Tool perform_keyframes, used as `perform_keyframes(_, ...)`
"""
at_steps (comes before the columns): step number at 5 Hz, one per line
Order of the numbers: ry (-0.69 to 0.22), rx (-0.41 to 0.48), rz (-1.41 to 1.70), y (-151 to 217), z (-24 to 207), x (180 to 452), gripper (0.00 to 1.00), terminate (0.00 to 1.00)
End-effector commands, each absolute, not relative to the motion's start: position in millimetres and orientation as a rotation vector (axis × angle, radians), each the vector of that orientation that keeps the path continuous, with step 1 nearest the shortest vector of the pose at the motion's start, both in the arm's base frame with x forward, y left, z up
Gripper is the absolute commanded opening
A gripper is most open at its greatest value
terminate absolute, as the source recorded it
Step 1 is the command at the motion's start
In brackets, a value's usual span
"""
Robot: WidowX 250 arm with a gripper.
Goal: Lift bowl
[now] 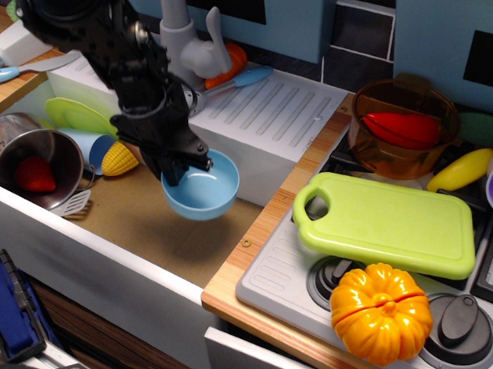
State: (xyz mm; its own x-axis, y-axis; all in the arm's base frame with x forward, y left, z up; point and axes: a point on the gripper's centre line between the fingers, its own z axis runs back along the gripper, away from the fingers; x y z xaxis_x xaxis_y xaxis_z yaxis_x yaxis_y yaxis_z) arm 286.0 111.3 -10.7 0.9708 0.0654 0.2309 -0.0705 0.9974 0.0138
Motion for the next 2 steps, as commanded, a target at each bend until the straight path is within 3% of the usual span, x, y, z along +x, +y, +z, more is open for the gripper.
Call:
perform_keyframes(1,-0.295,0.065,0.052,108.3,42.0,303.7,0.00,0.00)
perform_keyframes(2,-0.288,0.067,0.018,107.6,51.5,304.4,0.00,1.00)
